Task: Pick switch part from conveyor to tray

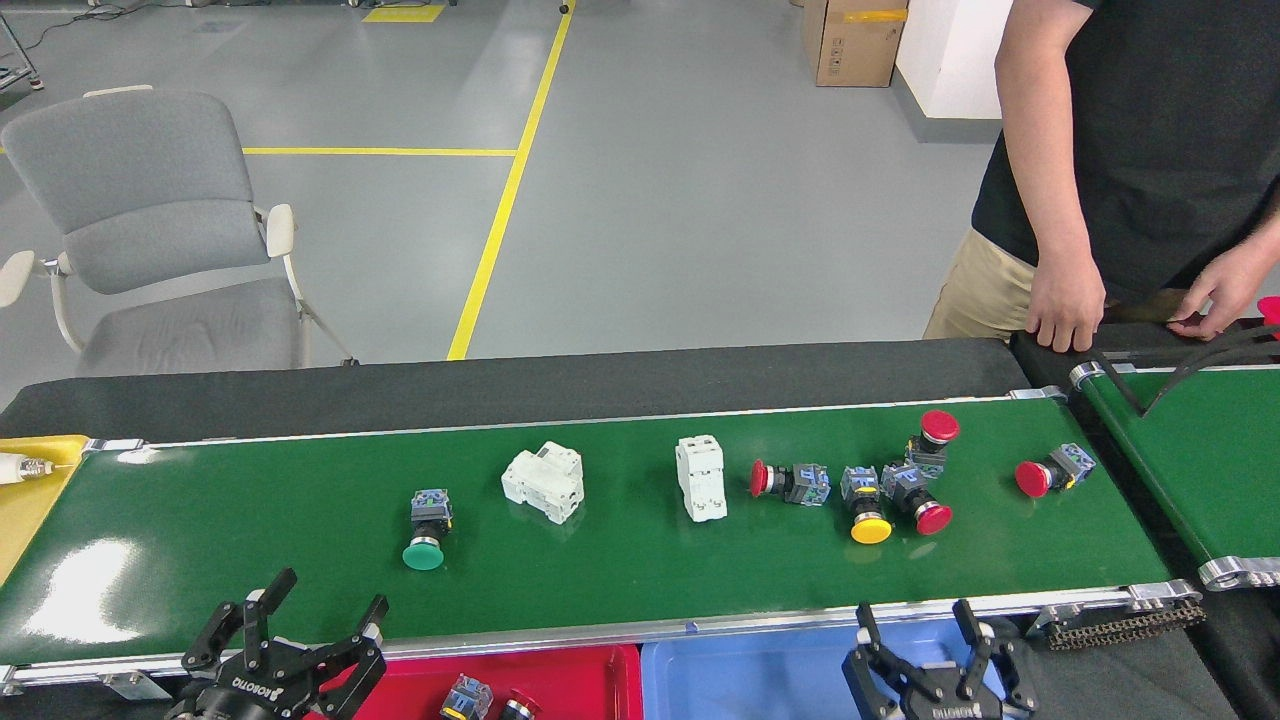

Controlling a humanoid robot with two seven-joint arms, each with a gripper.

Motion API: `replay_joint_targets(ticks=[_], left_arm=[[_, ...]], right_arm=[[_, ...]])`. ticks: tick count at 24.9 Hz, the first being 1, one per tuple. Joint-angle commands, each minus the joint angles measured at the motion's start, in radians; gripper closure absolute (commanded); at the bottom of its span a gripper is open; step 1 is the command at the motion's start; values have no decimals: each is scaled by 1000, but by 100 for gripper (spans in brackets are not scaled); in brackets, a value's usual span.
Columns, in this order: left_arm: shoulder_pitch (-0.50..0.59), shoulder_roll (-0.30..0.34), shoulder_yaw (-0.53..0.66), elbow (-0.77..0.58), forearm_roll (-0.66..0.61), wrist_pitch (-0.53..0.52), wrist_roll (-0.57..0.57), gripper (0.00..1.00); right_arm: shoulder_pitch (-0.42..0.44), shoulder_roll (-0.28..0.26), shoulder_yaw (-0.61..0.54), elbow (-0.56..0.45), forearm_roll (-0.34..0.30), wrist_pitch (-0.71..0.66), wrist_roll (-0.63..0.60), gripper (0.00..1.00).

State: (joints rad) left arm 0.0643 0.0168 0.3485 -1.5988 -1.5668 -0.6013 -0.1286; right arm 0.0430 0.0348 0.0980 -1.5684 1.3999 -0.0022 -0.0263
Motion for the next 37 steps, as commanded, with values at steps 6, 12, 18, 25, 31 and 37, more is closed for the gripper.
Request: replay_joint_targets(ticks=[6, 12, 18, 25, 31, 37], left_arm=[[-109, 14, 0, 129, -30, 11, -5, 0], [-189, 17, 0, 238, -41, 29, -5, 0], [-235, 15, -16, 286, -93, 173, 0, 47], [-176, 9, -22, 270, -68, 117, 12, 96], [45, 14, 21, -24, 13, -184, 11, 84], [229, -78, 158, -164, 24, -184, 7, 0]], right_arm=[[-120, 2, 135, 123, 11, 111, 60, 1], [-172, 30, 151, 197, 13, 113, 72, 39], [-212, 22, 170, 218, 4, 99, 97, 91], [-195, 20, 180, 169, 5, -31, 95, 98], [-135, -3, 313, 25, 8, -302, 94, 98], [-121, -12, 536, 28, 48, -348, 88, 0]])
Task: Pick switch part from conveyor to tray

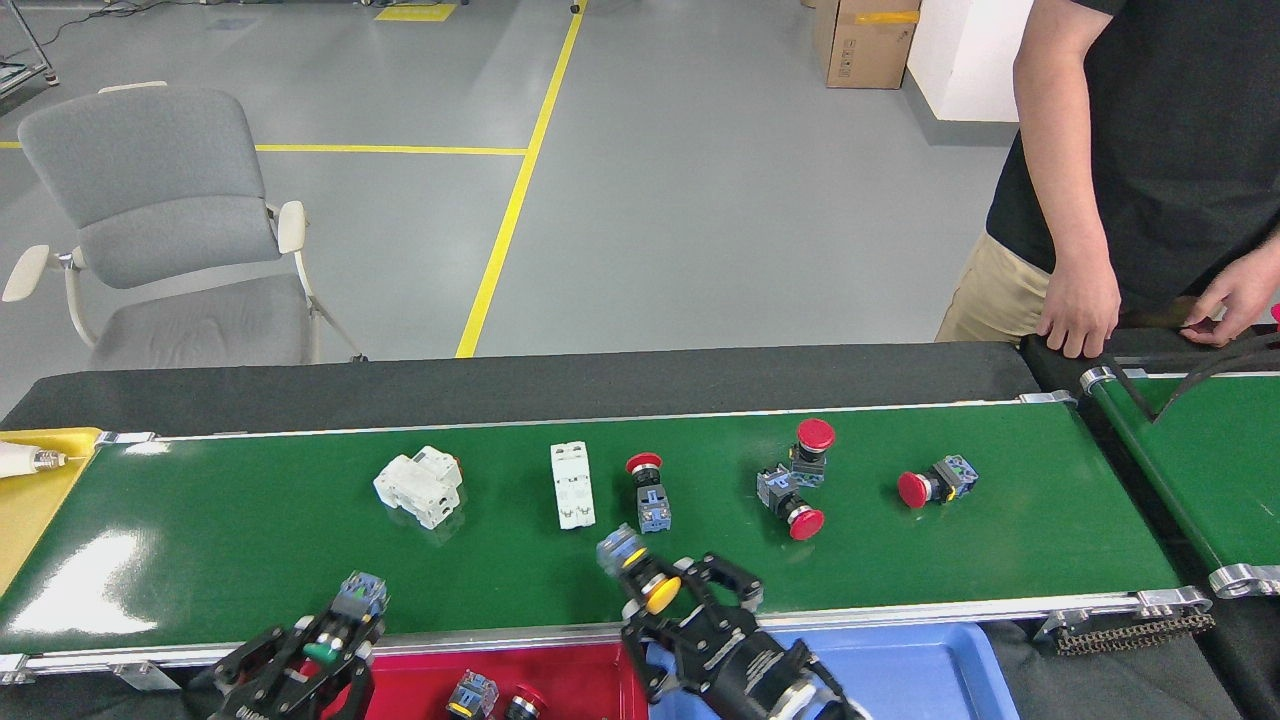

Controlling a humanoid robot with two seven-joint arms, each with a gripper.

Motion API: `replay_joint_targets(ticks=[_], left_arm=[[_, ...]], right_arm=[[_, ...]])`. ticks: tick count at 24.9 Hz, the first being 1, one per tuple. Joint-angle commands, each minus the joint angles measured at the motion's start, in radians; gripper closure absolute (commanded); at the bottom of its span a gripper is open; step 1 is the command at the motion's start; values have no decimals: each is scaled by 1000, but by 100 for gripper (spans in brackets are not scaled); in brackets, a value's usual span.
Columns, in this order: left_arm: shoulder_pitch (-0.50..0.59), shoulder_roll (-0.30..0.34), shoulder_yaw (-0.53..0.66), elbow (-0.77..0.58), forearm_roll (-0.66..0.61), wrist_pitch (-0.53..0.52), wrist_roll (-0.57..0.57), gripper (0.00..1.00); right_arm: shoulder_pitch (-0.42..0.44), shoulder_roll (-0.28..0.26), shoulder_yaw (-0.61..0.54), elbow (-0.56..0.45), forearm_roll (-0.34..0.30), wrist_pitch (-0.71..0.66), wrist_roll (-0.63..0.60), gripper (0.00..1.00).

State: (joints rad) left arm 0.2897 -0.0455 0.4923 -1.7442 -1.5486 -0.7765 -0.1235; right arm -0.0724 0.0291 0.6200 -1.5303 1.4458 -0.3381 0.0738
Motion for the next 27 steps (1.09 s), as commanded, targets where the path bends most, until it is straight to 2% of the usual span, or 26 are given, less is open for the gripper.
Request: replay_joint_targets(ticks=[1, 6, 7, 10, 12, 14, 17, 21, 24, 27], left_arm=[[11, -28, 15, -20, 5, -9, 2, 0], [26, -42, 71, -29, 7, -9, 5, 0], [25, -50, 95, -29, 8, -9, 5, 0], [20, -66, 153, -31, 10, -9, 7, 0], [23, -63, 178, -29, 10, -6, 7, 0], [26, -59, 198, -29, 10, 74, 7, 0], [20, -53, 195, -29, 8, 79, 7, 0], [-34, -48, 161, -28, 1, 83, 5, 0], [-123, -31, 111, -15, -25, 141, 1, 0], [-236, -2, 43, 83, -74, 183, -7, 0]], right_arm=[[-6, -5, 20, -11, 2, -13, -12, 0], [6, -3, -11, -57, -10, -7, -17, 0], [31, -12, -69, -97, -18, 1, -23, 0], [184, -5, -307, -172, -25, 59, -40, 1], [273, 21, -439, -211, -27, 111, -109, 1], [350, 40, -557, -214, -27, 174, -203, 1], [384, 37, -626, -203, -28, 251, -218, 1], [330, 32, -625, -171, -18, 303, -196, 1], [209, 31, -620, -99, 11, 304, -141, 1], [80, 34, -569, 9, 59, 309, -91, 1]])
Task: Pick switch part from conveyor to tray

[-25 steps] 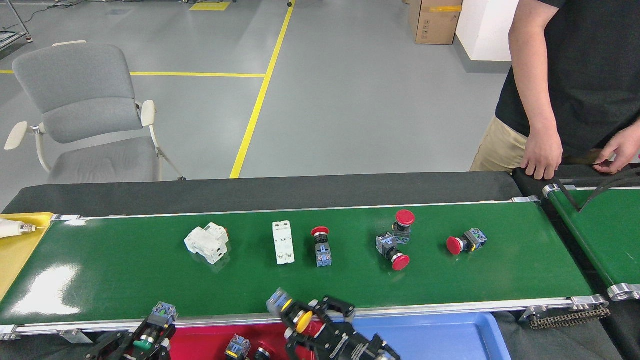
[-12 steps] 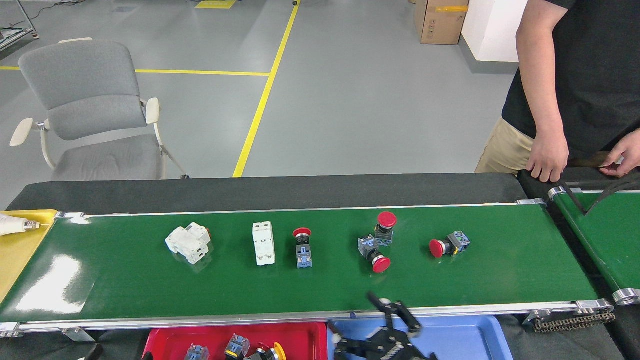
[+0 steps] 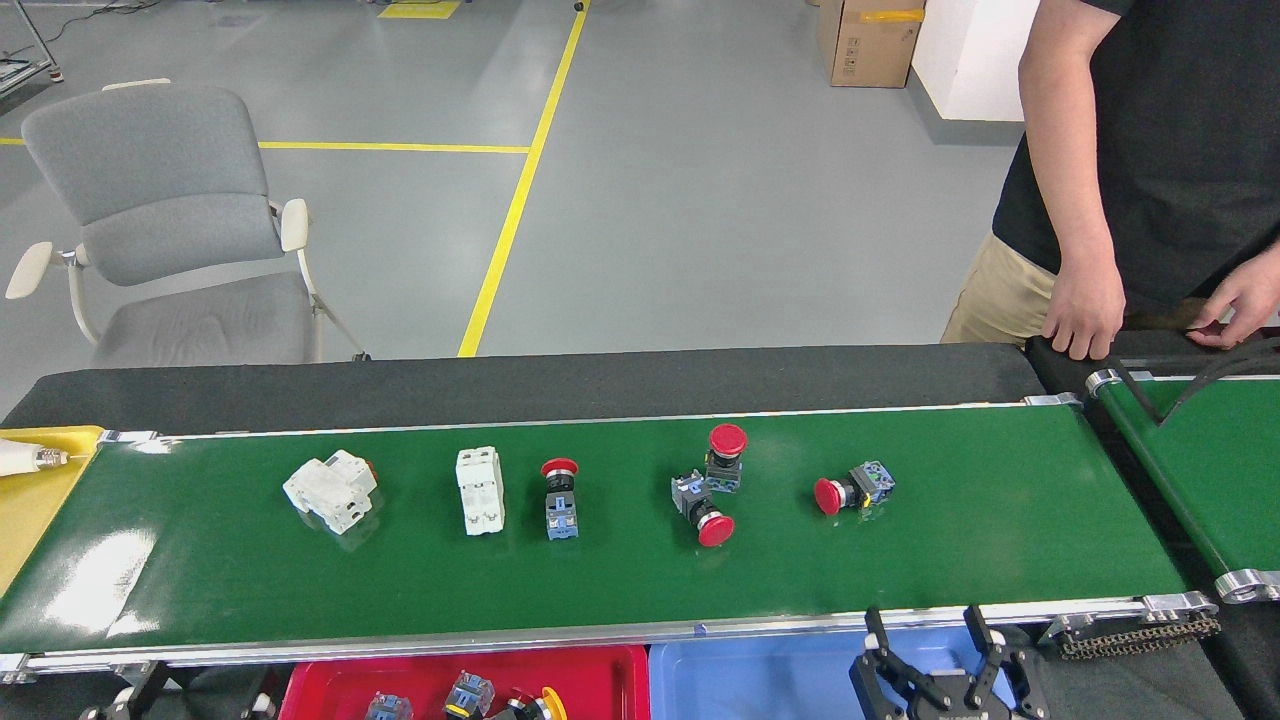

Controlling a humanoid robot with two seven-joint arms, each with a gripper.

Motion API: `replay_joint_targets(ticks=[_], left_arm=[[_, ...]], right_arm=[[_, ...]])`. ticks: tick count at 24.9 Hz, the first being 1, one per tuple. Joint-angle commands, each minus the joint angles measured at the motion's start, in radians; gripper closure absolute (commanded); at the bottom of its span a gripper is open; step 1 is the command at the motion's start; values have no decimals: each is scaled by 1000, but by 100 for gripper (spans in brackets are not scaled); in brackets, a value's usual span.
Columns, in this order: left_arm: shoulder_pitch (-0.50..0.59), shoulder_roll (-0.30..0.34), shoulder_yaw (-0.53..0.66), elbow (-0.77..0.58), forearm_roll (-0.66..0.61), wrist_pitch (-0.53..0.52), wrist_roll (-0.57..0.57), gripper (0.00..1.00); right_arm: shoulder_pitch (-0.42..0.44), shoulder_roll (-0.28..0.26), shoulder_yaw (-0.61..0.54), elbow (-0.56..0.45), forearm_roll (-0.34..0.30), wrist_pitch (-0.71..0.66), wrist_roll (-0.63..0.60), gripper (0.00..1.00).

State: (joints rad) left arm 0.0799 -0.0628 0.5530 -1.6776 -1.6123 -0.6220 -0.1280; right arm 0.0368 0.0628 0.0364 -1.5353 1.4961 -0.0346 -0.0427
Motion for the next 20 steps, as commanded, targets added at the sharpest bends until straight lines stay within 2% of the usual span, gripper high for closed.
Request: replay_joint_targets(ticks=[1, 5, 9, 17, 20], left_arm=[[-68, 26, -36, 61, -28, 44, -2, 0], [-195, 57, -65, 242, -77, 97, -2, 0], [-287, 129, -67, 363, -78, 182, -2, 0], [-399, 178, -67, 556, -78, 191, -2, 0], [-425, 187, -67, 608, -80, 191, -2, 0]], right_arm=[[-66, 0, 34, 54, 10, 22, 35, 1], [-195, 3, 134, 184, 9, 113, 40, 1], [-273, 9, 198, 281, 3, 163, 40, 1], [-365, 20, 201, 409, -2, 162, 38, 1], [-414, 46, 203, 486, -2, 162, 38, 1]])
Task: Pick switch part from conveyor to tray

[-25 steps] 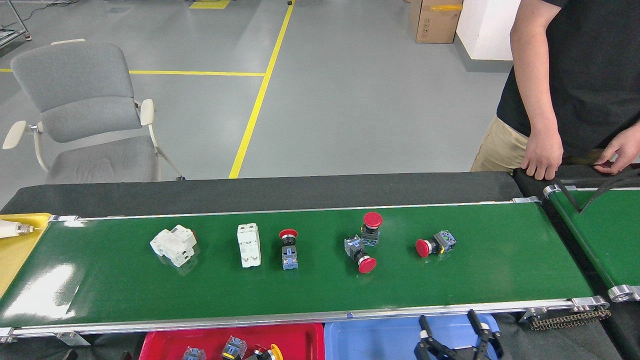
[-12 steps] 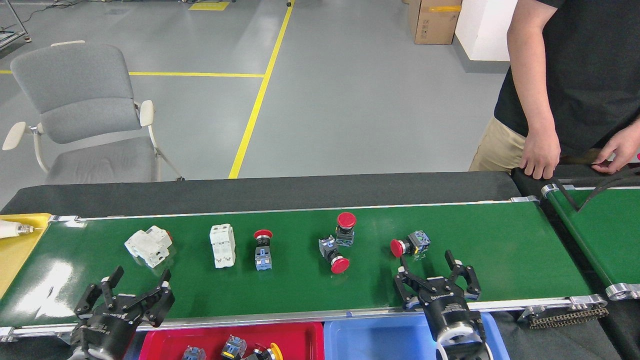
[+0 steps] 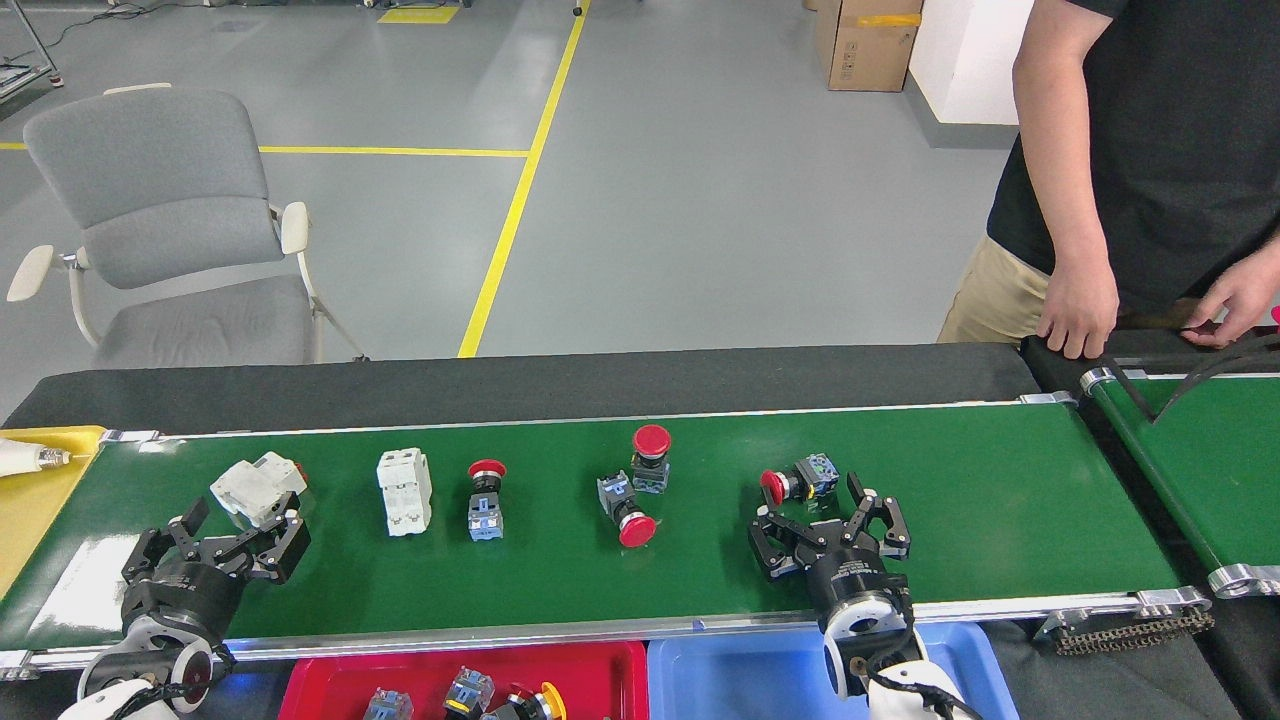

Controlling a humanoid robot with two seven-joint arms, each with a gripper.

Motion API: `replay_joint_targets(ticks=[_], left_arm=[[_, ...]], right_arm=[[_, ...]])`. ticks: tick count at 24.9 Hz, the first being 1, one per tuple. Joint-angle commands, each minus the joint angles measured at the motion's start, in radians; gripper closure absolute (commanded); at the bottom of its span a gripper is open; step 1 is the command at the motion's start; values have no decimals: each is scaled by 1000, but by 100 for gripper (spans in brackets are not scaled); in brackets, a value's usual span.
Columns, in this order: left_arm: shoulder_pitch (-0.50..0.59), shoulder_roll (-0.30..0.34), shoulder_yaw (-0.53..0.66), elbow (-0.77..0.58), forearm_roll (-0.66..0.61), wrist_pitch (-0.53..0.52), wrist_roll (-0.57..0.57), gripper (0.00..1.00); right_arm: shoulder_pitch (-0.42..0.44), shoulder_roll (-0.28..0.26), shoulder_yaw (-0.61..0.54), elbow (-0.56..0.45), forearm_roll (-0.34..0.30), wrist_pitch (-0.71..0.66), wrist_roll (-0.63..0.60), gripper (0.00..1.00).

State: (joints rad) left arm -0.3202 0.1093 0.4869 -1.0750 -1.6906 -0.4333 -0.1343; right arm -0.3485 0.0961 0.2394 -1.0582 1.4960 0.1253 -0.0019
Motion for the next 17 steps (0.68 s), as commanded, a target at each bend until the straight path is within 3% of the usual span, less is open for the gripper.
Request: replay_joint_targets(ticks=[1, 3, 4, 6, 7, 8, 10, 11, 12, 14, 17], left_arm=[[-45, 23, -1, 38, -1, 4, 4, 0], [-83, 40, -1, 104, -1, 15, 4, 0], [-111, 52, -2, 145, -1, 41, 7, 0], [-146, 67, -11, 202, -1, 114, 10, 0], [-160, 75, -31, 224, -1, 154, 12, 0], [-171, 87, -64, 253, 0, 200, 15, 0], [-177, 109, -106, 300, 6, 283, 16, 4], [-177, 110, -117, 317, 11, 321, 18, 12], [-177, 109, -119, 320, 11, 349, 18, 24], [-177, 105, -116, 314, 17, 352, 22, 58], [-169, 102, -120, 310, 74, 341, 107, 84]], right_arm=[[-47, 25, 0, 41, -2, 4, -3, 1], [-84, 42, 3, 96, 0, 4, -3, 8], [-104, 44, 18, 124, 0, 4, -3, 18], [-119, 44, 49, 136, -2, 2, -3, 59], [-121, 44, 54, 135, -2, -1, -3, 75], [-121, 42, 54, 132, -5, -7, -3, 84], [-119, 40, 55, 123, -14, -16, -4, 89], [-118, 37, 57, 98, -14, -33, -6, 89], [-110, 36, 57, 63, -16, -64, -7, 89], [-58, 33, 57, -41, -23, -148, -10, 89], [49, 33, 57, -218, -34, -289, -9, 85]])
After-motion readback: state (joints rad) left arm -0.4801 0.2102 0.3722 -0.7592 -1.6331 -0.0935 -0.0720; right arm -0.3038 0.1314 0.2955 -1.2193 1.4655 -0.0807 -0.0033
